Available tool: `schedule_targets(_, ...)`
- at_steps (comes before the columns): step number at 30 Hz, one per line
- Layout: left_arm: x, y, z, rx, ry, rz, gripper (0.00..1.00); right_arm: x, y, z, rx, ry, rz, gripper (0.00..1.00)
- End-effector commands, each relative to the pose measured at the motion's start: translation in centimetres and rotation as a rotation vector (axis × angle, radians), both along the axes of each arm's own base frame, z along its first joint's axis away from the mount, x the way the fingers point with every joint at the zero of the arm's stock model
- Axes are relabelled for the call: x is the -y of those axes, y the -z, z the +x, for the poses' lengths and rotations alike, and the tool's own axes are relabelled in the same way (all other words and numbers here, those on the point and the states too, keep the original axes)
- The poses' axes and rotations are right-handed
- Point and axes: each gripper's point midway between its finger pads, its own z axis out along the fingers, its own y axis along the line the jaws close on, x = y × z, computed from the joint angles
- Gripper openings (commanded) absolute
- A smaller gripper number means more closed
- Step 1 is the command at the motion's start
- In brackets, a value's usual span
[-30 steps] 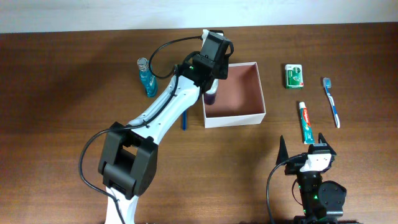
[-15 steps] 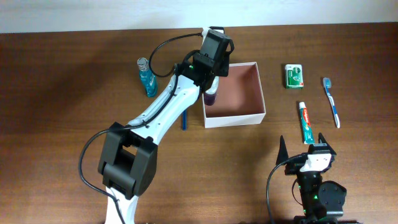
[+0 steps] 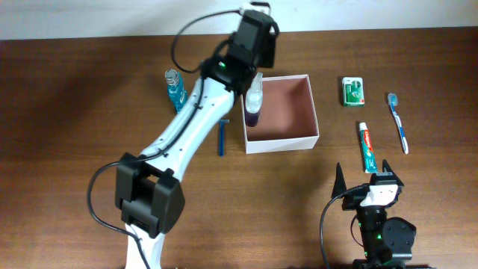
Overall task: Pack container
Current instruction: 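Move the left gripper back over the blue Listerine bottle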
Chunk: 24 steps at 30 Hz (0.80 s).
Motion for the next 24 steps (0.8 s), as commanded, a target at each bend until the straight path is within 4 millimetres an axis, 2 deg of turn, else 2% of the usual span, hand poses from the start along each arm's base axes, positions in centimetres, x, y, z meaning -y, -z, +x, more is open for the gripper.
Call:
schedule_targets(1, -5.5, -3.6, 1.4, 0.054, -0.141, 0.059, 0.56, -0.3, 0.1, 0.0, 0.001, -0.014, -0.003, 0.99)
schedule_targets(6, -10.9, -3.8, 0.2, -0.057, -0.181, 0.164, 0.56, -0.3, 0.1, 0.0, 0.001, -0.014, -0.003, 0.99)
schedule_targets(7, -11.9, -3.4, -0.3, -0.094, -0.188, 0.178, 0.61, -0.3, 0.1, 0.0, 0.001, -0.014, -0.003, 0.99)
schedule_targets(10, -13.7, -1.5, -1.8, -0.216, -0.174, 0.191, 0.70, -0.3, 0.1, 0.0, 0.001, -0.014, -0.003, 0.99)
schedule_targets(13, -15.1, 0.1, -3.1, -0.316, -0.164, 0.190, 0.76, -0.3, 0.1, 0.0, 0.001, -0.014, -0.003, 0.99)
schedule_targets(24, -21.1, 1.3, -3.3, -0.397, -0.257, 0.207, 0.75, -0.3, 0.1, 0.0, 0.001, -0.014, -0.003, 0.99)
